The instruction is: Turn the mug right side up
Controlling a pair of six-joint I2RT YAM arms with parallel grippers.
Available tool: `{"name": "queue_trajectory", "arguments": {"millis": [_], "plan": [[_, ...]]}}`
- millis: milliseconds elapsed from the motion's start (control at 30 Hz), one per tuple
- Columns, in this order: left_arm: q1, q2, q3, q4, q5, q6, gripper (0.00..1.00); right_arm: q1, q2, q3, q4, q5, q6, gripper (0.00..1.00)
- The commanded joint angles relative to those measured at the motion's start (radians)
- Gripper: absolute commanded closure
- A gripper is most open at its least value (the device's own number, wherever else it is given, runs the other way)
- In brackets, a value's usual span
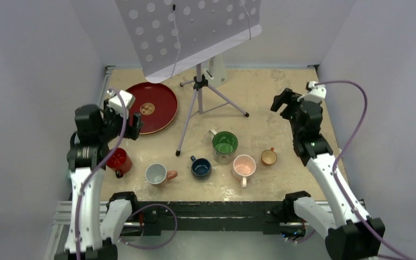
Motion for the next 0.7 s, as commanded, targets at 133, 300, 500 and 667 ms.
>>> {"name": "queue_trajectory", "arguments": {"millis": [133,300,500,667], "plan": [[0.001,-0.403,-0.446,0.251,-0.107,-0.033,0.0,0.007,-0.351,-0.41,0.483,0.328,-0.097,0.09],[0.001,-0.41,-0.511,0.301,-0.25,-0.141,0.0,0.006,-0.486,-0.547,0.574,0.246,-0.224,0.1],[0.003,-0.333,-0.514,0.361,-0.424,-0.355,0.03,0.006,-0.499,-0.576,0.585,0.257,-0.223,0.1],[0.005,-0.394,-0.557,0.362,-0.325,-0.375,0.06,0.007,-0.448,-0.565,0.609,0.187,-0.233,0.1]]}}
